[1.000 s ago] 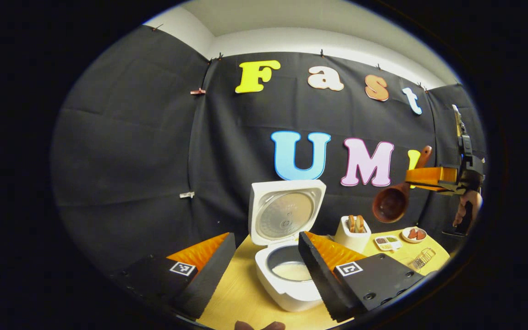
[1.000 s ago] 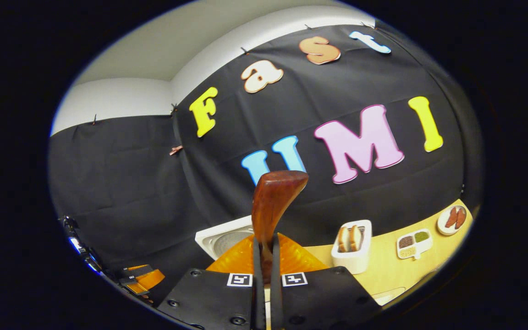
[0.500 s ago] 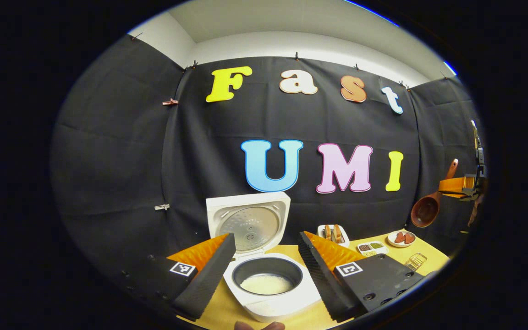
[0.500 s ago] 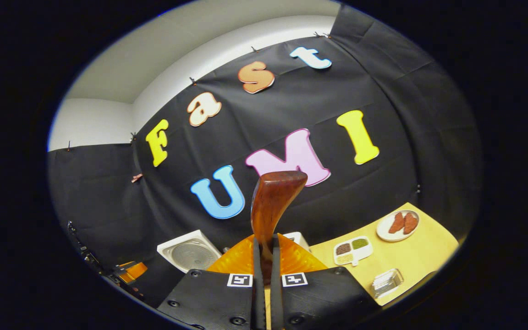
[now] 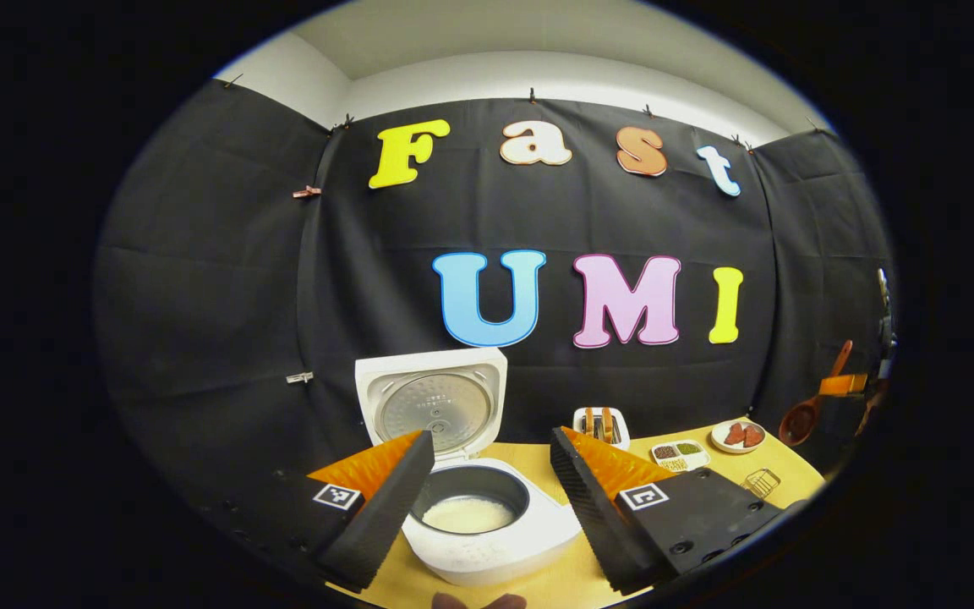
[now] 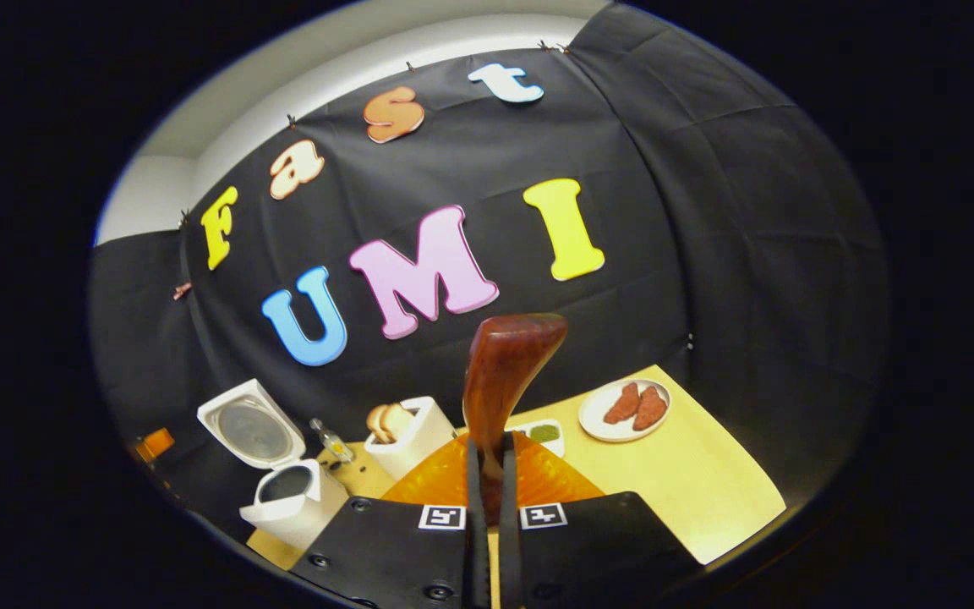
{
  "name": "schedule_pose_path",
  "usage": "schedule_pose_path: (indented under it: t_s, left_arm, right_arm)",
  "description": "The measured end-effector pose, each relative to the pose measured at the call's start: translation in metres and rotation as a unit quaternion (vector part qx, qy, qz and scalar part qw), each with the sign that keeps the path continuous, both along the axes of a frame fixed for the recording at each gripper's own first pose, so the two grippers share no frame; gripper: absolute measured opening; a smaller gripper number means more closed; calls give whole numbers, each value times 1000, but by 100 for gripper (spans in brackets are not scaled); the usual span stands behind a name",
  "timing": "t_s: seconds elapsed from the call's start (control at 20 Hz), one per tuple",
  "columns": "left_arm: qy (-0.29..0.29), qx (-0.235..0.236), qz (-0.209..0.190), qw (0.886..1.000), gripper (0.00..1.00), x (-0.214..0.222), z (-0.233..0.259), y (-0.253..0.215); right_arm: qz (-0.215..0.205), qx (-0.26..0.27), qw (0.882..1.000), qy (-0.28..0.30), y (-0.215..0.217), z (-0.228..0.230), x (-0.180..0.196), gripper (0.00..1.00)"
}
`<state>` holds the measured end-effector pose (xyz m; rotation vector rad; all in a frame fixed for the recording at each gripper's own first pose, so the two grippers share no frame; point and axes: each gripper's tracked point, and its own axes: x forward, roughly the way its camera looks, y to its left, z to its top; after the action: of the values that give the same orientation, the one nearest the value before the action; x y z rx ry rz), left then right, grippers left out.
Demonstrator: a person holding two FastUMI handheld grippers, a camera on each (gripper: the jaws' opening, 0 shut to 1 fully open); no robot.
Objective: Close the left gripper, press the button to open the rice cooker; take a wooden spoon from the chopstick holder with the right hand, scoop a spoonful of rice and pour it into the rice cooker, then put the wooden spoon back into the chopstick holder.
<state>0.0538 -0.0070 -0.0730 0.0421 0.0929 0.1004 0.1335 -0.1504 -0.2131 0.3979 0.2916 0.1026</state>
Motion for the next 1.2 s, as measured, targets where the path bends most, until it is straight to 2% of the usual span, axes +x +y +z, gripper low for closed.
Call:
schedule_pose_path:
  t_s: [0.2,0.6,0.8,0.95,1.15,1.2]
  left_arm:
    - [-7,11,18,1000,96,-7,11,-16]
    - [-3,14,52,999,95,-33,22,-19]
    - [-6,23,59,998,95,-44,26,-15]
    - [-2,11,62,998,95,-47,24,-12]
    - [3,14,48,999,95,-45,23,-11]
    - [6,14,45,999,95,-43,22,-10]
  right_arm:
    - [25,-31,997,58,-10,-65,6,9]
    - [42,-26,990,135,-6,-146,23,9]
    - [26,-17,985,169,-7,-172,26,9]
    - [-2,22,980,196,-10,-186,23,13]
    - [-42,33,978,203,-26,-187,22,17]
    - [-50,35,977,203,-30,-186,23,28]
